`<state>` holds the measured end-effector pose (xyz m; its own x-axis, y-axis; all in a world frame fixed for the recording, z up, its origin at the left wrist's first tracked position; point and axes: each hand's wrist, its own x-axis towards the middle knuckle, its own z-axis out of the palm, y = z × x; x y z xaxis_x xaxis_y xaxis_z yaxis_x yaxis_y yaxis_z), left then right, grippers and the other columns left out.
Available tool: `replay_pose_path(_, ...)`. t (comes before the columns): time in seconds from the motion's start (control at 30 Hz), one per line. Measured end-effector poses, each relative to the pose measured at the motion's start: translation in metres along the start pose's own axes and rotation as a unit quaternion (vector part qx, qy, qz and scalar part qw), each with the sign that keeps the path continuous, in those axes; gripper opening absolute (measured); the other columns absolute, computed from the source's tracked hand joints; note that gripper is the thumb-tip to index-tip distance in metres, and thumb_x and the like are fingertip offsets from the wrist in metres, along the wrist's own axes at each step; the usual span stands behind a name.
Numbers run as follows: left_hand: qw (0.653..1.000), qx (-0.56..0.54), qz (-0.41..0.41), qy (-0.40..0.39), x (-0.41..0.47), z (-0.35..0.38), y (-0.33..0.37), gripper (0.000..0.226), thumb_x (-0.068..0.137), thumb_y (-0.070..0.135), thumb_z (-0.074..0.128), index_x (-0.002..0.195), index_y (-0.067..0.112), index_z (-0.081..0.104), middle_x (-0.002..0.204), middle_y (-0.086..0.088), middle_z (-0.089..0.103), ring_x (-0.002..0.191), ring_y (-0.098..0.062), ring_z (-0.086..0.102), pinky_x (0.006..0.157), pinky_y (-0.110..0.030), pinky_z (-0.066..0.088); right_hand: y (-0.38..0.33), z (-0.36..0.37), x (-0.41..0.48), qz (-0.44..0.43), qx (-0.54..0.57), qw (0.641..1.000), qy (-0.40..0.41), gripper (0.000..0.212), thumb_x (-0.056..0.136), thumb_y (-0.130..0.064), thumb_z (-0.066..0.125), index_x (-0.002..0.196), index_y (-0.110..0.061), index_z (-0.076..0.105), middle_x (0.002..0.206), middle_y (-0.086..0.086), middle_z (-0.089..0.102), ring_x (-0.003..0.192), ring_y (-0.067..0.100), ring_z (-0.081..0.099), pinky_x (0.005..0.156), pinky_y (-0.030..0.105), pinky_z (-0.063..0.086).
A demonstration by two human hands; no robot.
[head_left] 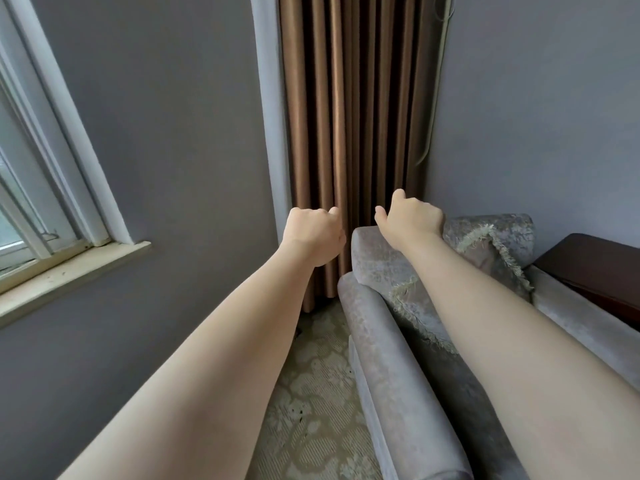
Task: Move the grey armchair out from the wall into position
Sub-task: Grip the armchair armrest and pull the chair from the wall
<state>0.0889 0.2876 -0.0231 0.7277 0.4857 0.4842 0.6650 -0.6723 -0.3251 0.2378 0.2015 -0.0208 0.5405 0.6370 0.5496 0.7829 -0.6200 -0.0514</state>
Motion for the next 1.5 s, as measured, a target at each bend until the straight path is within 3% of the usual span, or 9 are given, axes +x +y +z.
replay_pose_path(0.33,0.997,-0.078,0.014,0.014,0.143,0.135,-0.072,0.027,0.095,0.036,0.034,0.082,0.013,0.035,0.057,0.004,0.034,0.045,-0.016,0.029,0.053,-0.030,0.018,-0.057,0.116,0.135,0.020,-0.050,0.998,-0.036,0.038,0.097,-0.044,0.031,0.106,-0.009,0.044,0.083,0.008,0.058,0.063,0.026,0.044,0.046,0.026,0.021)
replay_pose_path(0.53,0.991,-0.100,0.084,0.015,0.236,0.227,-0.109,0.028,0.096,0.038,0.033,0.085,0.014,0.039,0.062,0.003,0.042,0.052,-0.019,0.041,0.057,-0.032,0.025,-0.092,0.202,0.206,0.102,-0.072,0.991,-0.049,0.038,0.097,-0.045,0.031,0.104,-0.011,0.044,0.088,0.009,0.063,0.065,0.026,0.044,0.049,0.028,0.026)
replay_pose_path(0.7,0.980,-0.109,0.164,0.015,0.310,0.276,-0.123,0.028,0.096,0.041,0.032,0.089,0.015,0.040,0.081,-0.001,0.057,0.069,-0.025,0.053,0.063,-0.033,0.028,-0.104,0.249,0.266,0.171,-0.081,0.981,-0.050,0.037,0.097,-0.047,0.029,0.101,-0.012,0.042,0.089,0.010,0.065,0.077,0.030,0.061,0.050,0.028,0.028)
replay_pose_path(0.87,0.965,-0.123,0.231,0.002,0.369,0.321,-0.107,0.029,0.096,0.041,0.032,0.092,0.014,0.042,0.091,-0.005,0.061,0.073,-0.025,0.050,0.066,-0.034,0.028,-0.094,0.291,0.307,0.225,-0.105,0.967,-0.062,0.040,0.097,-0.048,0.027,0.106,-0.013,0.043,0.091,0.011,0.064,0.074,0.029,0.059,0.045,0.026,0.018)
replay_pose_path(0.97,0.957,-0.127,0.262,0.003,0.409,0.349,-0.091,0.035,0.095,0.041,0.031,0.103,0.012,0.049,0.097,-0.006,0.061,0.087,-0.027,0.058,0.068,-0.034,0.029,-0.074,0.325,0.333,0.255,-0.116,0.956,-0.083,0.043,0.097,-0.048,0.025,0.112,-0.012,0.043,0.093,0.012,0.064,0.077,0.030,0.059,0.046,0.027,0.020)
replay_pose_path(1.23,0.945,-0.142,0.294,0.004,0.539,0.429,-0.031,0.039,0.096,0.042,0.028,0.111,0.012,0.049,0.105,-0.007,0.061,0.095,-0.028,0.057,0.072,-0.036,0.029,0.005,0.414,0.435,0.295,-0.134,0.940,-0.109,0.044,0.097,-0.049,0.024,0.109,-0.011,0.043,0.097,0.013,0.064,0.082,0.031,0.061,0.051,0.030,0.031)
replay_pose_path(1.37,0.936,-0.178,0.302,-0.024,0.589,0.460,-0.002,0.040,0.096,0.042,0.028,0.113,0.012,0.048,0.109,-0.008,0.061,0.097,-0.028,0.057,0.074,-0.037,0.031,0.030,0.442,0.479,0.295,-0.134,0.939,-0.115,0.044,0.097,-0.048,0.024,0.112,-0.011,0.043,0.098,0.013,0.063,0.083,0.031,0.061,0.052,0.031,0.031)
replay_pose_path(1.5,0.924,-0.214,0.314,-0.050,0.609,0.492,0.026,0.037,0.095,0.041,0.028,0.112,0.014,0.047,0.107,-0.008,0.062,0.095,-0.028,0.058,0.073,-0.038,0.030,0.037,0.480,0.496,0.260,-0.120,0.948,-0.135,0.044,0.097,-0.048,0.024,0.115,-0.012,0.043,0.105,0.014,0.062,0.090,0.032,0.061,0.062,0.034,0.036)
